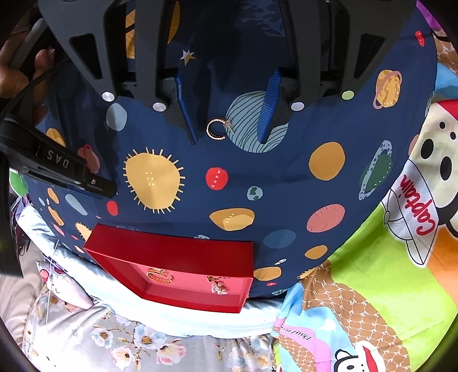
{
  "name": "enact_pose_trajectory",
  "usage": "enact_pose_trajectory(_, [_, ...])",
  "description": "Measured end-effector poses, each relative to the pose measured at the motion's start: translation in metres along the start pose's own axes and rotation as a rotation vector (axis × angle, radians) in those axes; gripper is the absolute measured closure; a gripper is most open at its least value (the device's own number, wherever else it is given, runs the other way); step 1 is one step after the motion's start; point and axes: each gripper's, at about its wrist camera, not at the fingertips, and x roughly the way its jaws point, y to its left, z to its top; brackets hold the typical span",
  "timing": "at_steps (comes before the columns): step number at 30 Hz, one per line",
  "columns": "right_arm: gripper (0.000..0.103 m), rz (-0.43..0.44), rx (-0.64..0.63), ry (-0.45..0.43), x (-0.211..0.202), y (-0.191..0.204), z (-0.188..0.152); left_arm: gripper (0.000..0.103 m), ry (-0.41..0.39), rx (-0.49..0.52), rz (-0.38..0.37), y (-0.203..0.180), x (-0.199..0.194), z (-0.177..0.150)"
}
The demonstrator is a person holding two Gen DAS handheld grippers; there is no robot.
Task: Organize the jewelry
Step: 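Grasp the gold hoop earring with the right tool while the left tool grasps the small gold ring, then carry the hoop earring and small ring into the red tray and open both tools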
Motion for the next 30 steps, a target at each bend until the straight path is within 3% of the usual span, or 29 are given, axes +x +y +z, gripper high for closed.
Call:
enact_pose_trajectory(2, [0.087,0.000,0.004,-0.001,0.000,-0.001,0.000,0.066,-0.003,0.006,0.006,-0.001,-0.001,-0.001])
enact_pose_trajectory(6, [0.088,0.002,0.007,-0.001,0.000,-0.001,0.000,0.085,-0.004,0.009,-0.005,0.000,-0.001,-0.001])
enact_pose_trajectory(18, [0.088,0.026,0.031,-0.041,-0.022,-0.004,0.000,0.085,-0.001,0.007,-0.045,-0.002,-0.009,-0.001])
enact_pose_trajectory(30, [0.088,0.049,0.056,-0.134,-0.071,-0.008,0.007,0.085,-0.071,-0.006,-0.099,-0.005,-0.038,0.026])
